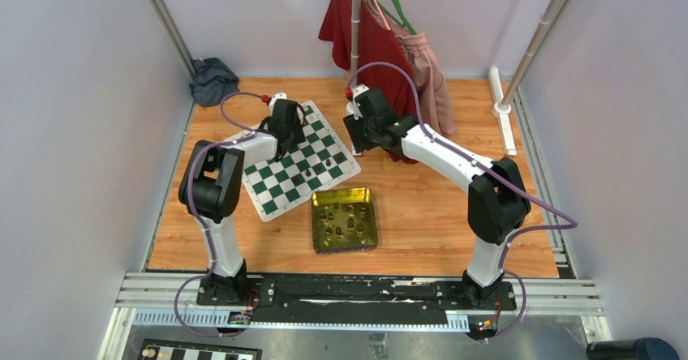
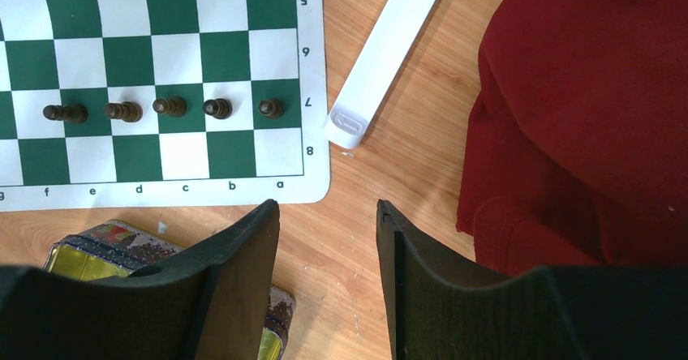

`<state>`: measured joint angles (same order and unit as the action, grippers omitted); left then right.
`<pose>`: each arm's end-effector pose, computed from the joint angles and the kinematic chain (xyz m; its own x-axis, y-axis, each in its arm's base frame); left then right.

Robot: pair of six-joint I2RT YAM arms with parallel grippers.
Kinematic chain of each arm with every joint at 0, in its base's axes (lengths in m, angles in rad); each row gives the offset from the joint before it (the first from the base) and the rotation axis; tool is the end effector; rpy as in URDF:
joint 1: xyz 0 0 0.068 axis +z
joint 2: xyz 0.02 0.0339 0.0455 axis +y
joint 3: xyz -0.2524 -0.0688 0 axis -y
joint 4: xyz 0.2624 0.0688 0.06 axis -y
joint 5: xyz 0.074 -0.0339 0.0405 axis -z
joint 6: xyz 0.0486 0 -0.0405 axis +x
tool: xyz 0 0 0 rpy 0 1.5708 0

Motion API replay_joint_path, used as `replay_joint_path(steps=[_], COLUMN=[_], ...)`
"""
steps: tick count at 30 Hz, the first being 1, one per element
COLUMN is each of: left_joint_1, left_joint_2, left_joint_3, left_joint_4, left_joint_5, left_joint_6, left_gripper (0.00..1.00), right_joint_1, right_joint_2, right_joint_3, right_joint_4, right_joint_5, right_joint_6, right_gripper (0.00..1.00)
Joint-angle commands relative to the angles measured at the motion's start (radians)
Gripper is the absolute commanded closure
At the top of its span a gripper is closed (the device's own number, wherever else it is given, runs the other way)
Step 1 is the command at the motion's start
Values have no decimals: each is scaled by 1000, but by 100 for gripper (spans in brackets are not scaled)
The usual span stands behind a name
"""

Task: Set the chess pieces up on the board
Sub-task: Pick up the chess piece from the chessboard.

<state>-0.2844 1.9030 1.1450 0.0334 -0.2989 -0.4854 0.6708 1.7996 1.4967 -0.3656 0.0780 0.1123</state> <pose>0.4113 -0.1053 0.1354 -0.5891 -0.2923 -0.7533 -0.2468 0.9528 -0.1767 0.3483 0.2716 0.2624 -0.5465 -0.2911 -0.7852 -0.5138 0.8570 0.0400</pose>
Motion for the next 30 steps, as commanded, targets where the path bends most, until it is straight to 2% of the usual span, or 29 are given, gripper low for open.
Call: replay_joint_path(steps=[1, 30], left_joint_1=[8, 8], left_joint_2=[-27, -33], left_joint_3=[-30, -41], left_joint_4=[0, 18], left_joint_5=[-12, -12], left_joint_6=[7, 22], left_gripper=[48, 49], right_joint_1=[-12, -11], right_joint_2=[21, 33], right_joint_3=[32, 39], right_joint_4=[-3, -4], right_joint_5=[2, 0], right_joint_6=[9, 8], right_gripper=[48, 48])
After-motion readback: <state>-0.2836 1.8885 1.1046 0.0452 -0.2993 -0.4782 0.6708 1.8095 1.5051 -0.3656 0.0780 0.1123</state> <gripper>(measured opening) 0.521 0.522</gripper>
